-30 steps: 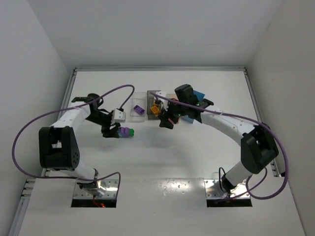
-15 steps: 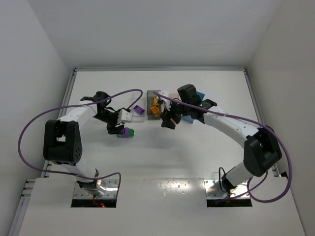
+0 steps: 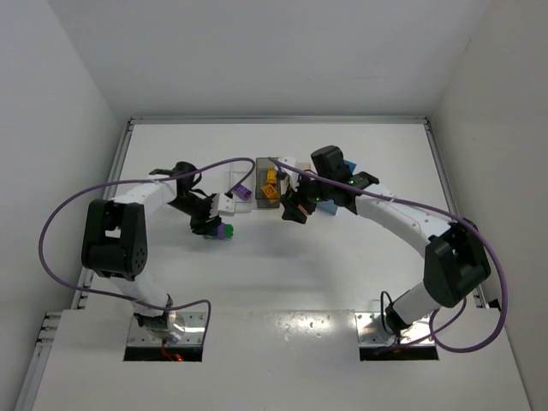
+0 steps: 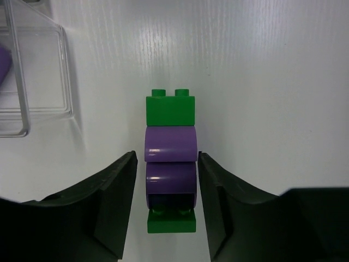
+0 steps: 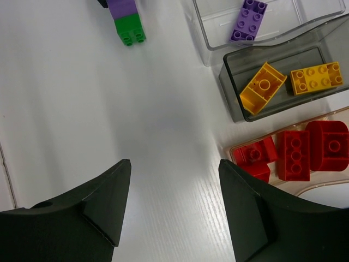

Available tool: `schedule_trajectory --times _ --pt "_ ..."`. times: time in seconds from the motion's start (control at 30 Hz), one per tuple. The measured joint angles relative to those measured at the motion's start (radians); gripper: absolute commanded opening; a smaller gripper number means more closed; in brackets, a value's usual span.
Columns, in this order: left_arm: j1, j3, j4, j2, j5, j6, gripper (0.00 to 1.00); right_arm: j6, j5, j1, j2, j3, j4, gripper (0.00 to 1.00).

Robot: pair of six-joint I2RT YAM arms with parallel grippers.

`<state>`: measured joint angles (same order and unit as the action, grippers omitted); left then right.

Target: Sort the legos into containers by color

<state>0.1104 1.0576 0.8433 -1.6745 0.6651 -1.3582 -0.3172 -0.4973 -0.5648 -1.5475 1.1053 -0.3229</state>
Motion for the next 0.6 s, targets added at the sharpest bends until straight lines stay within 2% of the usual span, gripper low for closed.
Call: schedule_trajectory --times 0.03,0.23,0.43,0.53,0.6 --pt "0.0 0.0 0.0 -0.006 -0.003 0.004 0.48 0.0 0.0 0.001 0.0 0.0 0.0 0.66" --pt "0.0 0.0 -0.004 -0.039 -0.028 0.01 0.46 0.0 0.0 0.011 0.0 0.0 0.0 0.66" --pt "0.0 0.006 -0.006 -0.053 -0.034 0.017 0.21 0.005 -0.003 0.013 0.0 0.0 0.0 0.66" --pt "0.0 0.009 -0.006 -0.051 -0.01 0.047 0.11 0.047 -0.024 0.013 0.0 0.0 0.001 0.74" --pt "0.0 0.017 -0.004 -0.036 0.034 0.089 0.1 0.091 -0.054 0.013 -0.002 0.0 0.01 0.81"
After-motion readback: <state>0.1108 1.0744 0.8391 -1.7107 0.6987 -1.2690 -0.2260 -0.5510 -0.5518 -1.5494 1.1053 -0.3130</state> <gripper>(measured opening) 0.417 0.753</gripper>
